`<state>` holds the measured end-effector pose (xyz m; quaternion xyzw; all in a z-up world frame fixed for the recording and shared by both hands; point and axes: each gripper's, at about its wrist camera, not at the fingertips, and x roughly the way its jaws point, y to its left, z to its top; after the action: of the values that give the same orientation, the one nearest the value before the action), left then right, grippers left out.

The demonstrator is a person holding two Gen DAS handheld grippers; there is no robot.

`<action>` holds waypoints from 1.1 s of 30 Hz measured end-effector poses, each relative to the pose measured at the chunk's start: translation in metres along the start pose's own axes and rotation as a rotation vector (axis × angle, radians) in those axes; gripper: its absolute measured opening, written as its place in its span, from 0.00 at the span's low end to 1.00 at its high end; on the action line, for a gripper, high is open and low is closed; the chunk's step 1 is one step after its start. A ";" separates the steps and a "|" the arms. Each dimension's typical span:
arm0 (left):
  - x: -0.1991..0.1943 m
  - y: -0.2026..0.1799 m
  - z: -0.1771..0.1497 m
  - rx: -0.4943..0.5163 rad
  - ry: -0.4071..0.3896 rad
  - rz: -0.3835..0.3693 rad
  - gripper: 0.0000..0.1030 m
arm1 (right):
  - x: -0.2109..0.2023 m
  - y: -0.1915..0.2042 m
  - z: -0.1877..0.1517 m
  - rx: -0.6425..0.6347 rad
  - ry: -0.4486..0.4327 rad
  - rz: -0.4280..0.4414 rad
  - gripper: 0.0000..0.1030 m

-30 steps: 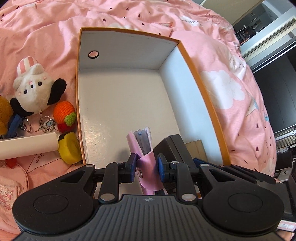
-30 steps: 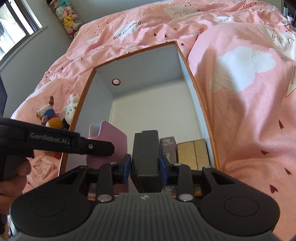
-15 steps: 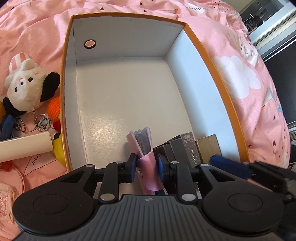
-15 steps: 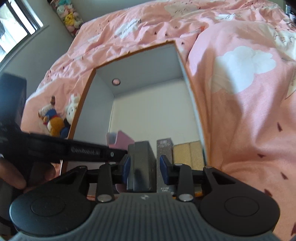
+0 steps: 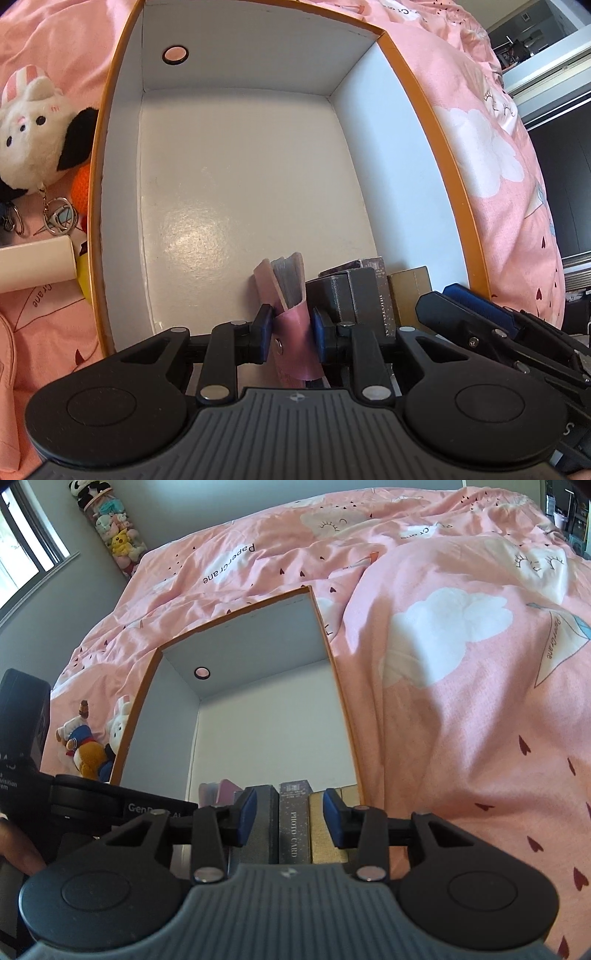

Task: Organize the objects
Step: 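Carry the grey block and pink holder into the box and set them down, then grasp the black book with the right tool and lower it into the box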

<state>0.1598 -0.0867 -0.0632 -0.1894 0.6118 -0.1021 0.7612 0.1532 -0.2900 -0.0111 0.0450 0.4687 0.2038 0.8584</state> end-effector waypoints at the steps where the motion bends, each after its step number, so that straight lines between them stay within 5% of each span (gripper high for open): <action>1: 0.000 0.000 0.000 0.000 0.000 0.000 0.24 | 0.000 0.001 -0.001 -0.006 -0.001 -0.003 0.41; 21: -0.010 0.012 0.000 -0.008 -0.026 -0.087 0.37 | 0.009 0.015 0.002 -0.030 0.014 -0.010 0.41; 27: -0.018 0.017 -0.004 0.027 -0.022 -0.128 0.43 | 0.009 0.025 0.001 -0.096 0.027 -0.033 0.31; 30: -0.020 0.018 -0.006 0.046 -0.020 -0.134 0.42 | 0.014 0.029 -0.002 -0.125 0.063 -0.028 0.26; 33: -0.021 0.020 -0.006 0.044 -0.017 -0.137 0.30 | 0.018 0.034 -0.007 -0.161 0.088 -0.038 0.23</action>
<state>0.1481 -0.0611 -0.0542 -0.2147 0.5884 -0.1658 0.7617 0.1456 -0.2526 -0.0198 -0.0420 0.4887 0.2263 0.8416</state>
